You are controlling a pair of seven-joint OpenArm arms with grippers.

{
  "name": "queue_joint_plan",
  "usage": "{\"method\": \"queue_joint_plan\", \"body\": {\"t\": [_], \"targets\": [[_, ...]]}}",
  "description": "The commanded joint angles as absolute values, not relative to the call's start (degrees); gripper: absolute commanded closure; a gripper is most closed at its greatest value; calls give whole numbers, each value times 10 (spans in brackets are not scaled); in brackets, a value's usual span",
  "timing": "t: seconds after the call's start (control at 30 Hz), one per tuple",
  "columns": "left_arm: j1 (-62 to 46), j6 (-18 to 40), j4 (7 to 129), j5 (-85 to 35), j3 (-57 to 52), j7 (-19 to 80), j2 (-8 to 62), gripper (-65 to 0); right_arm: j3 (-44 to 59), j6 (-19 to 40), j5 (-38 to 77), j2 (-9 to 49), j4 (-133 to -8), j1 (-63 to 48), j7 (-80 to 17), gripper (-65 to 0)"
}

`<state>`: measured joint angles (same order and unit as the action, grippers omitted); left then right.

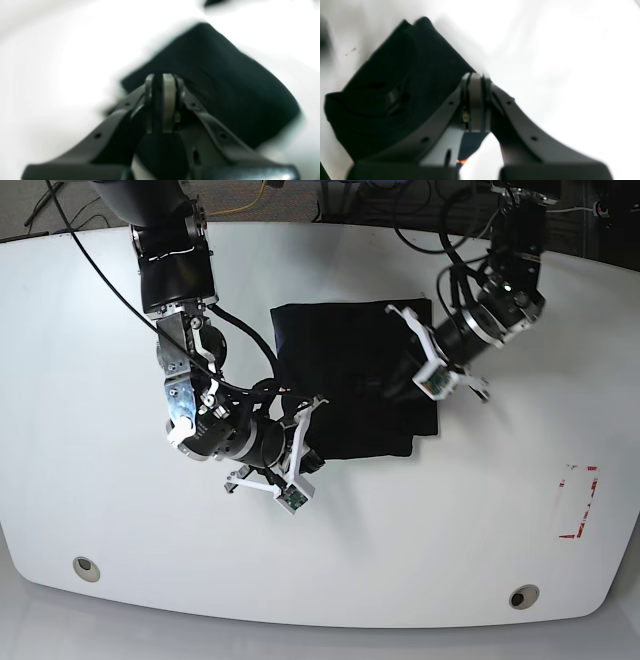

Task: Layout the t-shirt on the table in an organized manner, then fold the t-shirt properly
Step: 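Grasp the folded black shirt's edges with both grippers, then rotate and straighten the folded shirt with both grippers into a square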

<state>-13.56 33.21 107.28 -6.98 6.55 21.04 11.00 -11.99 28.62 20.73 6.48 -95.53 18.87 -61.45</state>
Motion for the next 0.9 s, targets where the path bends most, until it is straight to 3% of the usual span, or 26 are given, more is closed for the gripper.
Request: {"method": "queue_joint_plan", "body": {"t": [0.0, 0.3, 0.87], "targets": [[-148, 333, 1084, -61, 86, 168, 107, -32, -117, 290, 212, 65, -958, 204, -584, -19], [-196, 333, 1083, -6, 142, 118, 106, -32, -118, 290, 210, 65, -900, 186, -513, -19], [-198, 331, 1057, 0, 138, 120, 109, -32, -212, 317, 208, 67, -725, 155, -316, -19]]}}
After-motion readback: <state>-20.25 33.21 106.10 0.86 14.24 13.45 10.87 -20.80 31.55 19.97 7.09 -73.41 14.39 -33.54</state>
